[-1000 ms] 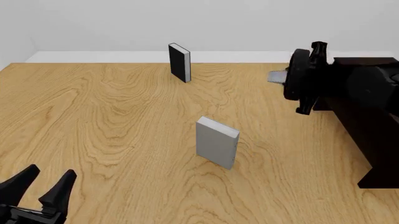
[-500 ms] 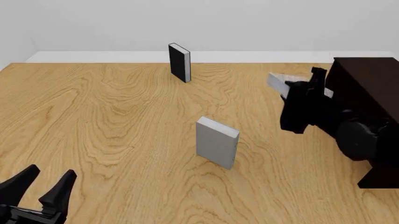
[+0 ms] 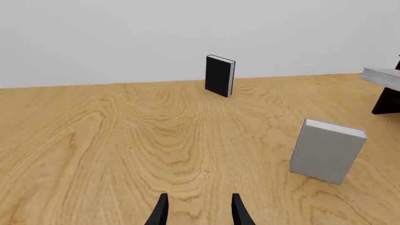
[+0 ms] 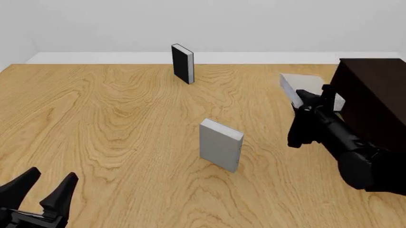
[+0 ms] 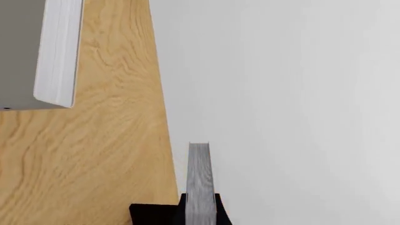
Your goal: Pick up the book on the right and place it on the cabinet shelf.
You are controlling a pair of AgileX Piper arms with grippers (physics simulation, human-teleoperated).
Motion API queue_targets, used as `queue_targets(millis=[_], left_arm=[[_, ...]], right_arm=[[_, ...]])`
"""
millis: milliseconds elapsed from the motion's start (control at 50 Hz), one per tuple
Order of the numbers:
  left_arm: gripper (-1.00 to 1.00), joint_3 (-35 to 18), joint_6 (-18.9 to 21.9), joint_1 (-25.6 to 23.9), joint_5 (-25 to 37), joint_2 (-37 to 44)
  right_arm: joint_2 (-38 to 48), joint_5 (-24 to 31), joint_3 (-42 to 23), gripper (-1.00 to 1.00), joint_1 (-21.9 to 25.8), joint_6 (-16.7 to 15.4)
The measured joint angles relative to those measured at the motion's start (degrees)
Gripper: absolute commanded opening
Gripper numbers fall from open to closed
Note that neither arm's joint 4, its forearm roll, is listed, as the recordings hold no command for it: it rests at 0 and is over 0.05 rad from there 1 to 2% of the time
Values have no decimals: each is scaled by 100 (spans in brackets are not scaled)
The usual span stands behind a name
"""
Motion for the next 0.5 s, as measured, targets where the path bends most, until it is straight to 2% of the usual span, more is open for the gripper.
queue_targets(millis=[240, 500], left_arm=[[100, 0, -15, -7, 13, -20], [100, 0, -25, -15, 70, -82]], right_arm=[[243, -806, 343, -100, -181, -8], [336, -1256, 621, -100, -410, 86]])
